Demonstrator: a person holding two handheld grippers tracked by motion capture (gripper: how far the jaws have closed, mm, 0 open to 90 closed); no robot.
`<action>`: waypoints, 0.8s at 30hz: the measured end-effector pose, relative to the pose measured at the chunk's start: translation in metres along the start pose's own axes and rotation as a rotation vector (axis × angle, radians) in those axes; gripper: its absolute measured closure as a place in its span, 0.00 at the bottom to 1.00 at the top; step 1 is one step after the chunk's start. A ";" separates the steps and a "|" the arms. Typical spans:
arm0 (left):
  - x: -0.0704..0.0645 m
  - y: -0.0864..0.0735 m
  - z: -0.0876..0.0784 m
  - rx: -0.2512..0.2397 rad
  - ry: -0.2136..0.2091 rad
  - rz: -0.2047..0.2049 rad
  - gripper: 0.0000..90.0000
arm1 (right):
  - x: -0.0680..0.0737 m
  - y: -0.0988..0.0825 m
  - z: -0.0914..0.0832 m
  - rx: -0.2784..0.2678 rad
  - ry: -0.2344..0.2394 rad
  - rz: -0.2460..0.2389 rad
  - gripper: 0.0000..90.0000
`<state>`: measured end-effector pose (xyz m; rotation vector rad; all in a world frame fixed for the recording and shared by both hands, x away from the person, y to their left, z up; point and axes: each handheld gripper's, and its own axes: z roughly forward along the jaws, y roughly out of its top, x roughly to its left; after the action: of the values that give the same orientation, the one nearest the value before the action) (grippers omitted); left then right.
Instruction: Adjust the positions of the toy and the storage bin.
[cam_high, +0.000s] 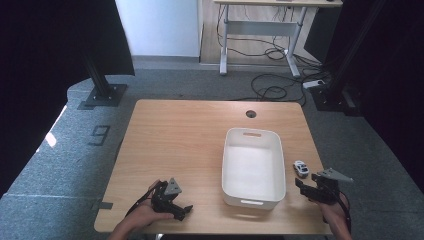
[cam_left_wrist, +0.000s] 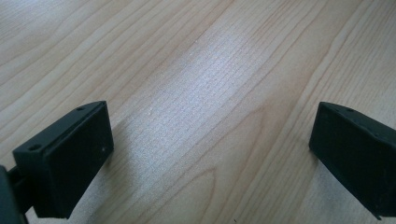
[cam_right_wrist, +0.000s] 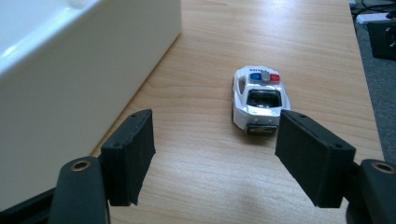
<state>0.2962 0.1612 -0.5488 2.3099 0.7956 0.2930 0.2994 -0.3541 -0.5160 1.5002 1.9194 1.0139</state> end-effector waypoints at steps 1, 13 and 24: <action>0.000 0.000 0.000 0.002 0.000 0.001 0.00 | 0.002 0.001 -0.002 -0.006 0.006 0.001 0.31; 0.001 0.000 0.000 0.002 -0.004 0.004 0.00 | 0.011 0.019 -0.025 -0.106 0.038 0.052 0.32; 0.001 -0.001 -0.001 0.001 -0.005 0.005 0.00 | 0.017 0.031 -0.030 -0.150 0.069 0.063 0.33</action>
<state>0.2963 0.1631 -0.5486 2.3132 0.7876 0.2890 0.2908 -0.3416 -0.4724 1.4656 1.8082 1.2237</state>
